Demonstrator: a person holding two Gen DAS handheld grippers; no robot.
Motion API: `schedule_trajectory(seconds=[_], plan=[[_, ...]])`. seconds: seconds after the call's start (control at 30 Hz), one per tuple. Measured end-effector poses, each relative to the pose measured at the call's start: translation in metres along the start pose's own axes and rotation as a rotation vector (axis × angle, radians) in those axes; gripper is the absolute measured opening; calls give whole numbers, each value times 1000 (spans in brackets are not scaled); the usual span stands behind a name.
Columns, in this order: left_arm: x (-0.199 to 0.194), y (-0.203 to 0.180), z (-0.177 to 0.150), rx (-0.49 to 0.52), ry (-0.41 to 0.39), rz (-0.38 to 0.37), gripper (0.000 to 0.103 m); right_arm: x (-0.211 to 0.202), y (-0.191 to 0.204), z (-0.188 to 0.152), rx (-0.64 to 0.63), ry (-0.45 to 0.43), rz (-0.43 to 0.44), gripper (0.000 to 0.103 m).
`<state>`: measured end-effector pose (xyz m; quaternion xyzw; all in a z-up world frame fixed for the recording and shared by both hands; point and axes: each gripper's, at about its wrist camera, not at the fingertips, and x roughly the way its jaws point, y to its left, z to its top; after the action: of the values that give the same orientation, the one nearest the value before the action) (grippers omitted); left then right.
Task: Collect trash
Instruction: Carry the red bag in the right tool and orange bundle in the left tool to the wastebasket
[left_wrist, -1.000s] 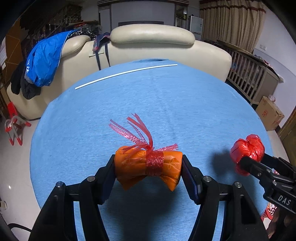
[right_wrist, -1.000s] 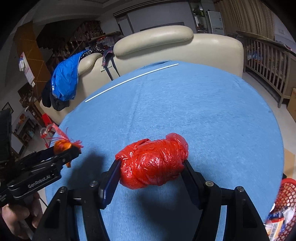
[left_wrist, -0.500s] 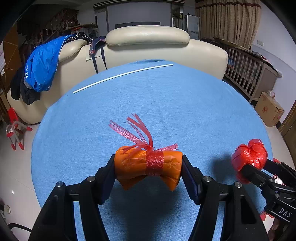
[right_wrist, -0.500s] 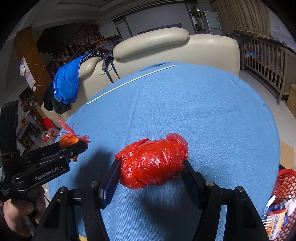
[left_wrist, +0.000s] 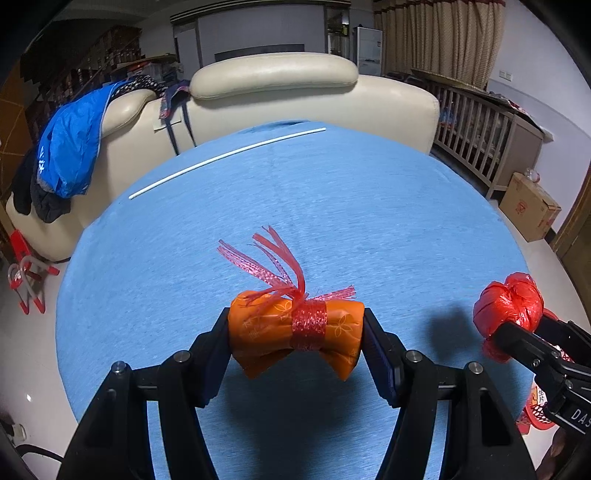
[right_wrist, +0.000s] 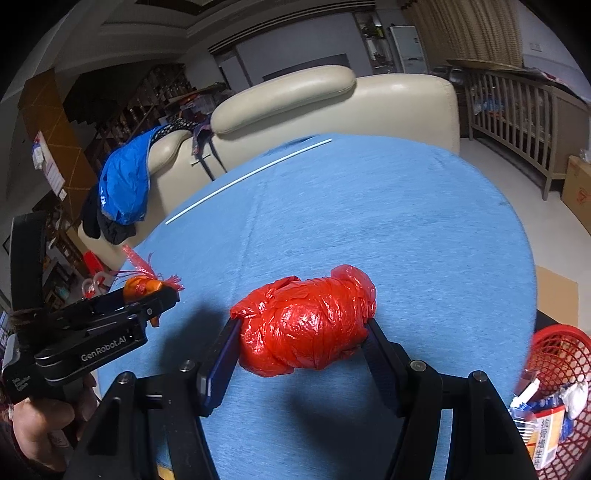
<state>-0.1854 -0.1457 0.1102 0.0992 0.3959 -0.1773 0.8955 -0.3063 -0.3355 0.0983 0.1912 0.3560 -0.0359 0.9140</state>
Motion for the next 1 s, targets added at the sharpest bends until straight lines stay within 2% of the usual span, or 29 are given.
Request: schedule_trajectory(seconds=[0.57, 1.0], plan=[[-8, -82, 16, 128, -30, -101, 67, -56, -71, -7, 119, -84, -95, 68], [-22, -182, 13, 269, -45, -273, 67, -126, -158, -27, 248, -147, -256, 68]])
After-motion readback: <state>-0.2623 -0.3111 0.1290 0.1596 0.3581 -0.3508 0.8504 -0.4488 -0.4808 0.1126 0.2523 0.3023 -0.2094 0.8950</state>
